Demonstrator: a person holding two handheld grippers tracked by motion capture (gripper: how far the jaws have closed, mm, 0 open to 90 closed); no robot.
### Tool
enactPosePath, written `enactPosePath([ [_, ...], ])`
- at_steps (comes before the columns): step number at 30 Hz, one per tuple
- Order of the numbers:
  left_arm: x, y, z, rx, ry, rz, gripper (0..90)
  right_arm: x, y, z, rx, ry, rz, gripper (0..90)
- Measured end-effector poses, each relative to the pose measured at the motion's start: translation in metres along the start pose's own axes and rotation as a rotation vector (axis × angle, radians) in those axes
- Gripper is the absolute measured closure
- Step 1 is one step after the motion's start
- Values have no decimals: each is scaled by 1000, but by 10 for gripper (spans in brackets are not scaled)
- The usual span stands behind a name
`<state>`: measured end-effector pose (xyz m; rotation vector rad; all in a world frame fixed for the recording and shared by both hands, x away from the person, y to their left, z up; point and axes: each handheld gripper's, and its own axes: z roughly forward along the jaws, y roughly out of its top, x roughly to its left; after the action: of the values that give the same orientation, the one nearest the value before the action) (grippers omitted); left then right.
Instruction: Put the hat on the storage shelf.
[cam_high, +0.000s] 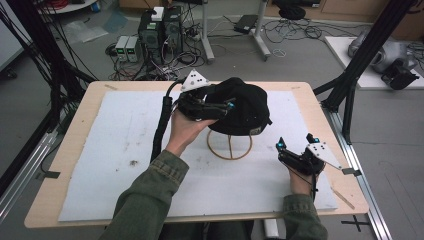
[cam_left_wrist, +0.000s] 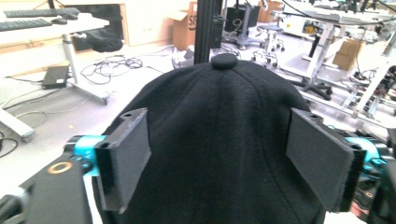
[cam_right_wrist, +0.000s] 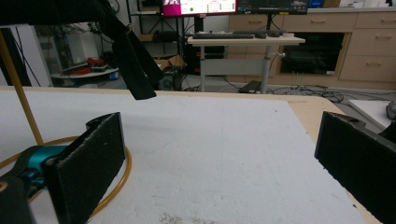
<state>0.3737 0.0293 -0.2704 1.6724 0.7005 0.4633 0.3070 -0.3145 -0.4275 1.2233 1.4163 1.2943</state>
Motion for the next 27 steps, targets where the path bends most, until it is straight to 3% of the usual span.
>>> enactPosePath([
  [4, 4, -2, -3, -8, 15, 5, 184, 0, 0, 0, 1, -1, -2, 9],
  [7, 6, -2, -4, -18, 0, -8, 187, 0, 0, 0, 0, 0, -4, 9],
  [13, 7, -3, -10, -44, 26, 5, 187, 0, 1, -1, 0, 0, -4, 9],
  [27, 30, -23, -42, -106, 156, -20, 182, 2, 2, -2, -6, 2, -4, 9],
])
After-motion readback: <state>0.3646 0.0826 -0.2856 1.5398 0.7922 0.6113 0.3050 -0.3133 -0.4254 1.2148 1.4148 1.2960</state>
